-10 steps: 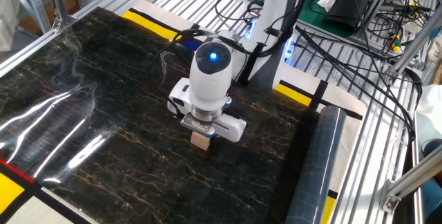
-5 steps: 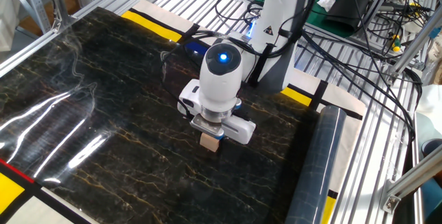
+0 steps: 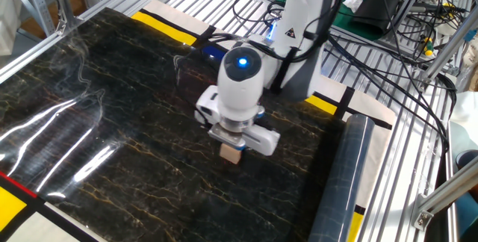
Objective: Hold a small block with the gripper and sweep it from left to right on the table
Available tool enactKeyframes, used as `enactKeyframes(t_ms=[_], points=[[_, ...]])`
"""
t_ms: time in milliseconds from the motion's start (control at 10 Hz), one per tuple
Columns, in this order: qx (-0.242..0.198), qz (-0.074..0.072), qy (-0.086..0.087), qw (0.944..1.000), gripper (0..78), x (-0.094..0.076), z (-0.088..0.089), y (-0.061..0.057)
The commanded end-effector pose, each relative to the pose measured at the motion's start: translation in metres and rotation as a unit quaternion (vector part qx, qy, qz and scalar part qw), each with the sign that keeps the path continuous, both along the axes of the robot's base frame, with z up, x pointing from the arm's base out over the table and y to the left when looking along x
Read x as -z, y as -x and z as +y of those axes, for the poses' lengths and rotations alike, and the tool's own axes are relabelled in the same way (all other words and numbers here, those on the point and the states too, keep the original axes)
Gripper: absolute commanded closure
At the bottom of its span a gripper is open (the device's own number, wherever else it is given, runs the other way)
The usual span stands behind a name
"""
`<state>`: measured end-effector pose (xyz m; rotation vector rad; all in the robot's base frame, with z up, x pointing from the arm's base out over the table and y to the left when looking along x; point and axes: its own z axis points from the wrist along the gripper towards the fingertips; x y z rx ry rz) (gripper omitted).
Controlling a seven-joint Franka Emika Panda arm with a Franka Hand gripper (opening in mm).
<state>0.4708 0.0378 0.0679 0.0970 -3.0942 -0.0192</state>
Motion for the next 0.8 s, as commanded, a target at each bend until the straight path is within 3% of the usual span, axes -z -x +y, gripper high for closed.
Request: enactKeyframes(t_ms=[100, 600, 800], points=[[0.02, 0.036, -0.02, 0.9989, 76.4, -0.006, 0.036, 0.034], [0.013, 0.046, -0.02, 0.9986, 76.4, -0.034, 0.021, 0.028], [0.005, 0.045, -0.001, 0.999, 76.4, -0.046, 0.01, 0.019]])
